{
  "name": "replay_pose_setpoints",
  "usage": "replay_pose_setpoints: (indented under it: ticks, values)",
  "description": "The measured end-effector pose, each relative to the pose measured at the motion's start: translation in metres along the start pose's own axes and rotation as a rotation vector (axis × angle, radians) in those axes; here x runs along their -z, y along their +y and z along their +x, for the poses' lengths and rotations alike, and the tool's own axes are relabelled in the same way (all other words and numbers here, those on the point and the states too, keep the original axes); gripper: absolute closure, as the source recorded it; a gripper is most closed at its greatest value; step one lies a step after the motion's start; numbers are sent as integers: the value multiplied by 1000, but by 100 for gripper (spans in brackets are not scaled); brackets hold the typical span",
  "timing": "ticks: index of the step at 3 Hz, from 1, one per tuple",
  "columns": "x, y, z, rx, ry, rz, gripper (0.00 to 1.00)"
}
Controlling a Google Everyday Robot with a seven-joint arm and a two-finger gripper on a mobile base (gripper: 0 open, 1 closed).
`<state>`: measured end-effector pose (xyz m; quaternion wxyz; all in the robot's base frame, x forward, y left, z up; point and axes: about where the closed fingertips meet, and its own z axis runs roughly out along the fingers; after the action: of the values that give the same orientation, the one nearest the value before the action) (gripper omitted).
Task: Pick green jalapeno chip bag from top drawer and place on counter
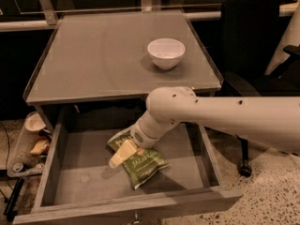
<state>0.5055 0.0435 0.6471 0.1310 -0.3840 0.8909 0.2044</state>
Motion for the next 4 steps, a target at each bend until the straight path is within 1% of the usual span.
replay_pose_setpoints:
  ticks: [1, 2, 3, 4]
  values:
    - [-14, -12, 3, -19, 5, 24, 0]
    - [-33, -16, 5, -32, 23, 22, 0]
    - [-48, -14, 3, -33, 37, 15, 0]
    - [-48, -14, 3, -33, 37, 14, 18]
